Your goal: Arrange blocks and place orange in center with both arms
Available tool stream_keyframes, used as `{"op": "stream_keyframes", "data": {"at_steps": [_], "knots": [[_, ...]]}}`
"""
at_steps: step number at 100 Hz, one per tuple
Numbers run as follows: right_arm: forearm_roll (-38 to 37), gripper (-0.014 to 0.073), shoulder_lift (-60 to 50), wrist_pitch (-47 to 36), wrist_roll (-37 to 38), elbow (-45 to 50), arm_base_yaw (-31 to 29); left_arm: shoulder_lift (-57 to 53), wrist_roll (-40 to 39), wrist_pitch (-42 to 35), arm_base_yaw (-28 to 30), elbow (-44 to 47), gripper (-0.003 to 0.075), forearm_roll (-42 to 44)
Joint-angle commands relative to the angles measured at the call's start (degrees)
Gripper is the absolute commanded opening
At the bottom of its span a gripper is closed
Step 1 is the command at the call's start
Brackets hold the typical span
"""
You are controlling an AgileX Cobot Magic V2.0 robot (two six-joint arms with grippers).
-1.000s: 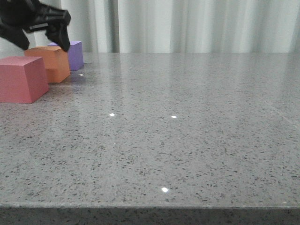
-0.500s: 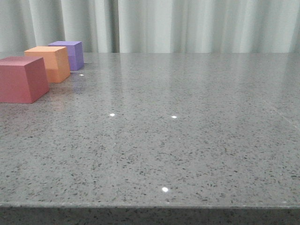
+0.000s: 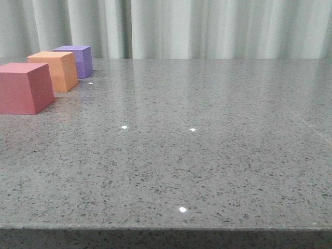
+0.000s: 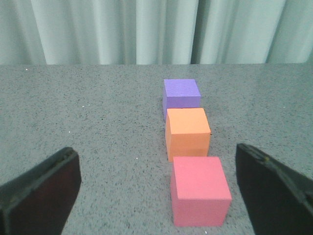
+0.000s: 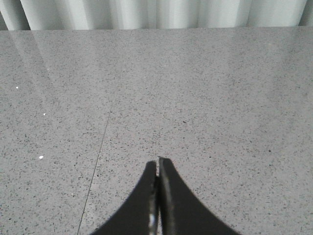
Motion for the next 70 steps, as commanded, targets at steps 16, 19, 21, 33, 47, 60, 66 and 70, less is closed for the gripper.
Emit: {"op": "stream_keyframes", "data": {"at_steps": [16,19,21,33,47,60,66,70], "knots": [[-1.0,-0.0066,0.3,-4.2,-0.2,-1.6,-0.4,-13.3,0.0,-4.3,0.1,4.9,0.0411,-0.9],[-1.0,-0.0066,0.3,-4.2,-0.2,-1.6,-0.4,-14.4,0.0,-4.3,0.1,5.4,0.0368,-0.9],[-1.0,-0.0066,0.3,-4.2,-0.2,-1.6,-0.4,-15.1,0.0,-4.3,0.1,5.6,0.0335,-0.9],[-1.0,-0.0066,0.3,-4.2,-0.2,-1.6,-0.4,-18.2,0.0,-4.3,0.1,6.4,0.0136,-0.9],[-1.0,-0.0066,0.3,-4.2,-0.2,-1.6,-0.4,-18.8,0.0,-4.3,0.1,6.5,-0.002,-0.9],[-1.0,-0.0066,0.3,-4.2,-0.2,-1.6,-0.4,-18.8,0.0,-4.3,0.1,6.5,-0.0019,-0.9],[-1.0,-0.0066,0.3,-4.2,-0.2,-1.6,-0.4,-18.8,0.0,-4.3,0.1,6.5,-0.0019,-0.9],[-1.0,-0.0066,0.3,-4.2,-0.2,-1.6,-0.4,-18.8,0.0,-4.3,0.1,6.5,-0.0019,-0.9]]}}
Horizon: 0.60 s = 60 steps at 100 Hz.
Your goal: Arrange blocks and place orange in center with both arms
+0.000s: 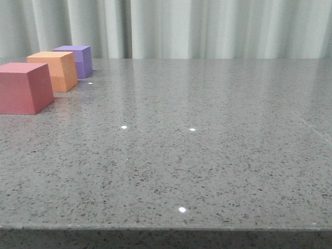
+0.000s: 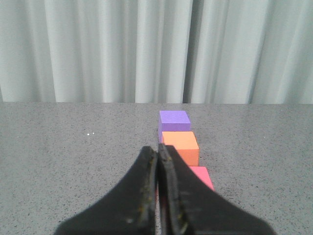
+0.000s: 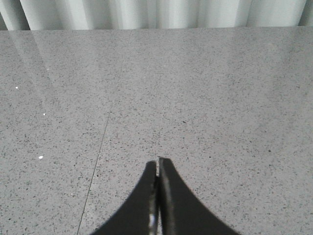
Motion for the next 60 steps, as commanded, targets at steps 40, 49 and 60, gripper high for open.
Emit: {"op": "stream_keyframes", "data": {"at_steps": [40,49,60], "knots": [[-1.0,-0.0066,0.3,-4.2,-0.2,-1.6,-0.4,0.4,0.0,-4.5,0.1,-1.6,-0.0019,-0.5],[-1.0,-0.0066,0.3,-4.2,-0.2,-1.6,-0.4,0.4,0.0,-4.5,0.1,-1.6,-0.0019,-0.5],[-1.0,-0.0066,0.3,-4.2,-0.2,-1.6,-0.4,0.4,0.0,-6.3,0.1,-0.1,-0.0019,-0.5]]}}
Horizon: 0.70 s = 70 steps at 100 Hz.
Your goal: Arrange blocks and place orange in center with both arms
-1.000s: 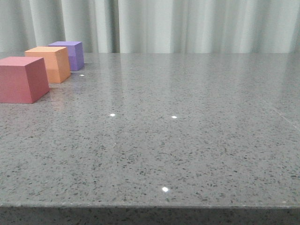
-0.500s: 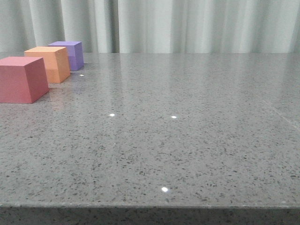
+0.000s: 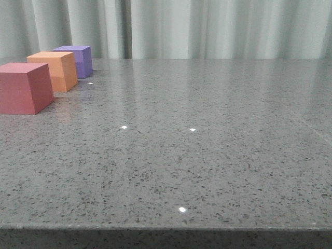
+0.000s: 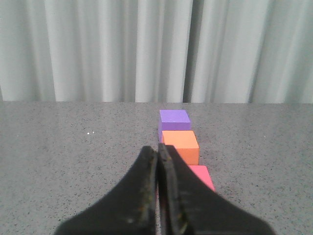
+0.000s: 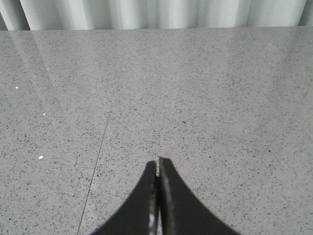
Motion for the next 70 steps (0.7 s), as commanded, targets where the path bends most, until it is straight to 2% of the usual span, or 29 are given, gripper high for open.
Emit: {"op": "stream_keyframes", "data": {"at_steps": [1,40,70], "knots": [[-1.0,-0.0066,0.3,-4.2,-0.2,-1.6,-0.4,0.4,0.0,-6.4,0.1,-0.3,-0.0019,-0.5],[-1.0,-0.0066,0.3,-4.2,-0.2,-1.6,-0.4,-6.1,0.0,-20.7,0.1,16.7,-0.0019,2.0],[-1.0,-0.0066,0.3,-4.2,-0.2,-1.6,-0.4,-16.1,0.0,-22.4,0.1,27.5,-0.0019,2.0]]}}
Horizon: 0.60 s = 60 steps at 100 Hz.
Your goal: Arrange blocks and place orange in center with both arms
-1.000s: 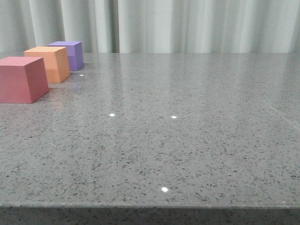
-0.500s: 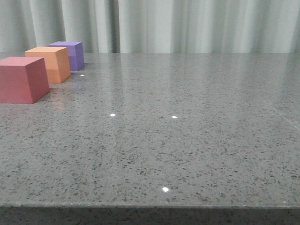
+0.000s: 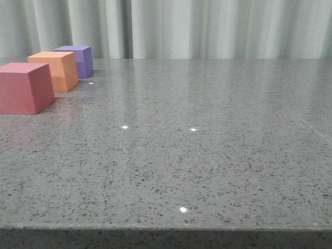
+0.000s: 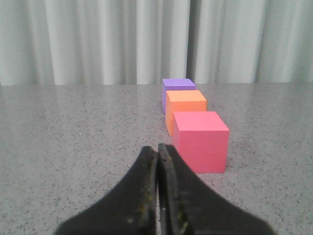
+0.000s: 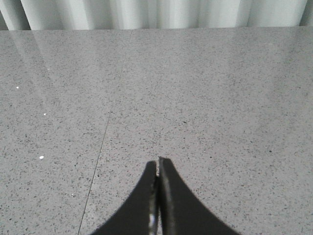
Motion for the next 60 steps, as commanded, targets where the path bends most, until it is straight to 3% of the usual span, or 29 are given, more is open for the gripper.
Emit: {"op": "stream_keyframes", "data": {"at_steps": [1,36,60], "knots": [[-1.0,-0.0066,0.3,-4.2,-0.2,-1.6,-0.4,-1.9,0.0,-5.0,0.1,0.5,-0.0019,0.1],[-1.0,-0.0066,0.3,-4.2,-0.2,-1.6,-0.4,-7.6,0.0,-6.7,4.6,5.2,-0.0019,-0.3],[-1.0,-0.0066,0.3,-4.2,-0.2,-1.6,-0.4,-7.6,0.0,-6.5,4.6,5.2,-0.0019,0.2]]}}
